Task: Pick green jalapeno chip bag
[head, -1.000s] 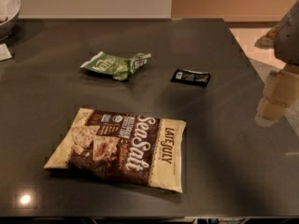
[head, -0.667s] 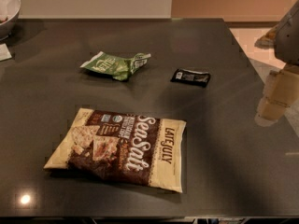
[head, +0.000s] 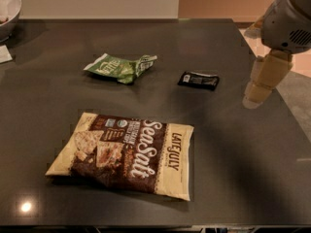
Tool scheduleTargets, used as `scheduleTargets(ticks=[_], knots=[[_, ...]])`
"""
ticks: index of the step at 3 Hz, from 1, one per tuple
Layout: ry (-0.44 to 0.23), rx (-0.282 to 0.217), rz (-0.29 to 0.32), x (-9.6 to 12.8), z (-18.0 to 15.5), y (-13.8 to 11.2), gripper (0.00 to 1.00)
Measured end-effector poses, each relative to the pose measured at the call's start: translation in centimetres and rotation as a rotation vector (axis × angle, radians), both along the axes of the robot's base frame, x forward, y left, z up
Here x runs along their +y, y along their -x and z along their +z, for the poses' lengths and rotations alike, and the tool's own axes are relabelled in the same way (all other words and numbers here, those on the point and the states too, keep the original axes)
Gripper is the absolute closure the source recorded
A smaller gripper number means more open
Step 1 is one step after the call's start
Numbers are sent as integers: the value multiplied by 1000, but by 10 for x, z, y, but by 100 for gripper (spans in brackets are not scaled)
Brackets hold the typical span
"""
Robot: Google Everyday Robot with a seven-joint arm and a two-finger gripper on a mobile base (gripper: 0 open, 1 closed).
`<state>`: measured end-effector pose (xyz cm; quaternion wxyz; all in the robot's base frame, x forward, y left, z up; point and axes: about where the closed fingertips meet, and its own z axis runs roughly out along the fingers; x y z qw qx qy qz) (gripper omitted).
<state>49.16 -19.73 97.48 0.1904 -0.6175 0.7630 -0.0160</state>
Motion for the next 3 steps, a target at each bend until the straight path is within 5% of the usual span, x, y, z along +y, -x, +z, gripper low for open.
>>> scheduleTargets(ticks=[3], knots=[[-191, -25, 86, 82, -25, -127, 0]])
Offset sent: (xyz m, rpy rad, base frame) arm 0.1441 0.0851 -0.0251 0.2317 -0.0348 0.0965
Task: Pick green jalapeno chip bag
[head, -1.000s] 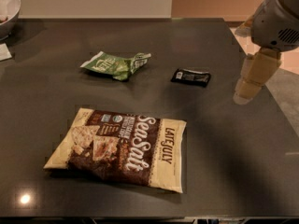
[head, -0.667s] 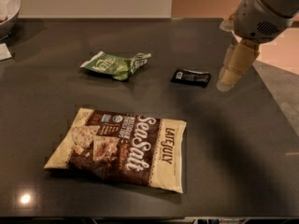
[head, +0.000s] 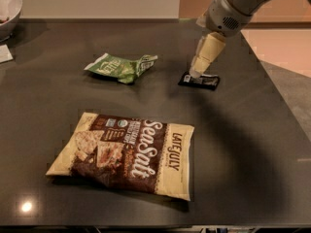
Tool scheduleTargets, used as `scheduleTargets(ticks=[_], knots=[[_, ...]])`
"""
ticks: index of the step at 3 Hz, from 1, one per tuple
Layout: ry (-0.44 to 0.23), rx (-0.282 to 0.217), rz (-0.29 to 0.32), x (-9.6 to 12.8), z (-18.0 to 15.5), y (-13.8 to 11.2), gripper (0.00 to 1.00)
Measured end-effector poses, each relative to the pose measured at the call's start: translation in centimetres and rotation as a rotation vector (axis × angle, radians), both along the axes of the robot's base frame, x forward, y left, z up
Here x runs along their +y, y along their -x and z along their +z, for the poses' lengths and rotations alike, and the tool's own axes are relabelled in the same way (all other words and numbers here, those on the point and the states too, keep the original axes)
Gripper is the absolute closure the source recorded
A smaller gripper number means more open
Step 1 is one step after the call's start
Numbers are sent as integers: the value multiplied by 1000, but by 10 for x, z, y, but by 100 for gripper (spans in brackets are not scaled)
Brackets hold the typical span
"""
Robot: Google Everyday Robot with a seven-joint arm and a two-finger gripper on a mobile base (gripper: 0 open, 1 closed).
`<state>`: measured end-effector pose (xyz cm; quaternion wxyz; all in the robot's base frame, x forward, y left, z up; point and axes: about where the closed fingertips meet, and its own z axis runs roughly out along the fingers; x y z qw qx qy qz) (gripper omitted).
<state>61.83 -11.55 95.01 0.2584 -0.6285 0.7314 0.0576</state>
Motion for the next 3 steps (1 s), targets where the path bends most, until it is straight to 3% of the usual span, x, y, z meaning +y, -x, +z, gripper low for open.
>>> scheduleTargets(ticks=[1, 3], knots=[[-34, 17, 32, 34, -14, -26, 0], [-56, 35, 87, 99, -41, -52, 0]])
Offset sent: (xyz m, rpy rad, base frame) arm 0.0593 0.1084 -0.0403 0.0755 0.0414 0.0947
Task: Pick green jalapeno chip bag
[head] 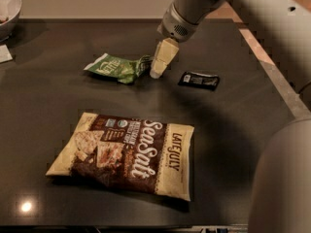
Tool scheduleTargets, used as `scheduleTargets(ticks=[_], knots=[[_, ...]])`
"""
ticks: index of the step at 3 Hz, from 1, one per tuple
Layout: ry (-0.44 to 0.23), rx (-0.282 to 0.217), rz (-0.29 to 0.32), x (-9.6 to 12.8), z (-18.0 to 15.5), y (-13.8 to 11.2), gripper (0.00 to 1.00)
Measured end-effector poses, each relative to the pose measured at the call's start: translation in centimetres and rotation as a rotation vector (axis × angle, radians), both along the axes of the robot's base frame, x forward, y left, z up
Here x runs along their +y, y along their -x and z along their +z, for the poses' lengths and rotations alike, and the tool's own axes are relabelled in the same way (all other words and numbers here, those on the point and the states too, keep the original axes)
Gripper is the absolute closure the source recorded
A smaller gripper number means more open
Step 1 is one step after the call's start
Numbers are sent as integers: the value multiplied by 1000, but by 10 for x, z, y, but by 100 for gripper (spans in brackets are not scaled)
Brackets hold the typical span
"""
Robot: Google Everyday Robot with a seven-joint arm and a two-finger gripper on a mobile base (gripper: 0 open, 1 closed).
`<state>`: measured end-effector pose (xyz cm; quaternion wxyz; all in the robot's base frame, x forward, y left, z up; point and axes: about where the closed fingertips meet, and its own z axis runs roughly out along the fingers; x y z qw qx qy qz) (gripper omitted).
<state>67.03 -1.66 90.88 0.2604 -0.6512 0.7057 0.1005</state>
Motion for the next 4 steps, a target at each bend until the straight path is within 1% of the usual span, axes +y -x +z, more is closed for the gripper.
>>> scheduleTargets(ticks=[1, 2, 3, 4], knots=[[17, -3, 26, 25, -13, -9, 0], [36, -6, 44, 44, -27, -17, 0], [44, 1, 62, 61, -40, -24, 0], [59, 11, 77, 71, -51, -29, 0]])
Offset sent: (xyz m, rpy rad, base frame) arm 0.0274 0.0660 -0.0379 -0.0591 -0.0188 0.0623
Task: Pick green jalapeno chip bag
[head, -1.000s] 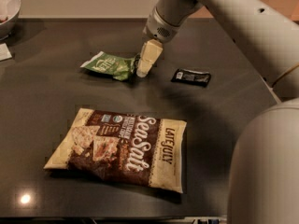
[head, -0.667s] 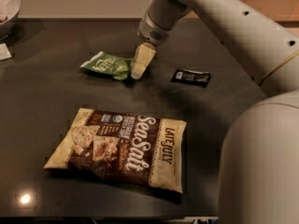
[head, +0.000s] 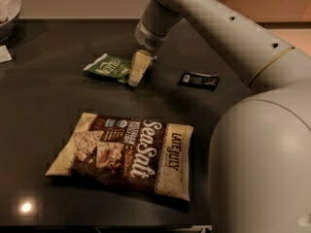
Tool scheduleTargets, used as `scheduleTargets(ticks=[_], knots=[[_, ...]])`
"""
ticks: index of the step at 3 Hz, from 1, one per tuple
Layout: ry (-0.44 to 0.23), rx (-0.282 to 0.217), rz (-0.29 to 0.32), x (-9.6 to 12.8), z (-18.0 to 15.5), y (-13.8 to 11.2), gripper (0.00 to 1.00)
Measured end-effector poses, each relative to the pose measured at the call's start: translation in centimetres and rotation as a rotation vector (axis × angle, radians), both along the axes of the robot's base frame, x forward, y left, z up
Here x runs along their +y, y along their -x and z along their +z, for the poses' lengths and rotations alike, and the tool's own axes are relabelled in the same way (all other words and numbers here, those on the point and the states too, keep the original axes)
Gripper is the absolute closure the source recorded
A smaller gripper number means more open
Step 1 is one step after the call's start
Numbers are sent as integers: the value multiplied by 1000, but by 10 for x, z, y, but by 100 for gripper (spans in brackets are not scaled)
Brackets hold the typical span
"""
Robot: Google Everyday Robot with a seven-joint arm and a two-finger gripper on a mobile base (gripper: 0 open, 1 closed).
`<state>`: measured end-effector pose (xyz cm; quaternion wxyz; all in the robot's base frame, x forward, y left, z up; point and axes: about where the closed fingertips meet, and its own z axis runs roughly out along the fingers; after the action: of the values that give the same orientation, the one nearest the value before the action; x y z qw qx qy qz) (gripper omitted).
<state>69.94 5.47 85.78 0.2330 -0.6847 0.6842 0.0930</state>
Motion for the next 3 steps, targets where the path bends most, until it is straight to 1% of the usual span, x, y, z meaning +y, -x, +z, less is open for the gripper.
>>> scheduleTargets(ticks=[1, 2, 3], knots=[[26, 9, 0, 1, -8, -1, 18], [38, 7, -3, -4, -8, 3, 41], [38, -2, -9, -12, 1, 10, 65]])
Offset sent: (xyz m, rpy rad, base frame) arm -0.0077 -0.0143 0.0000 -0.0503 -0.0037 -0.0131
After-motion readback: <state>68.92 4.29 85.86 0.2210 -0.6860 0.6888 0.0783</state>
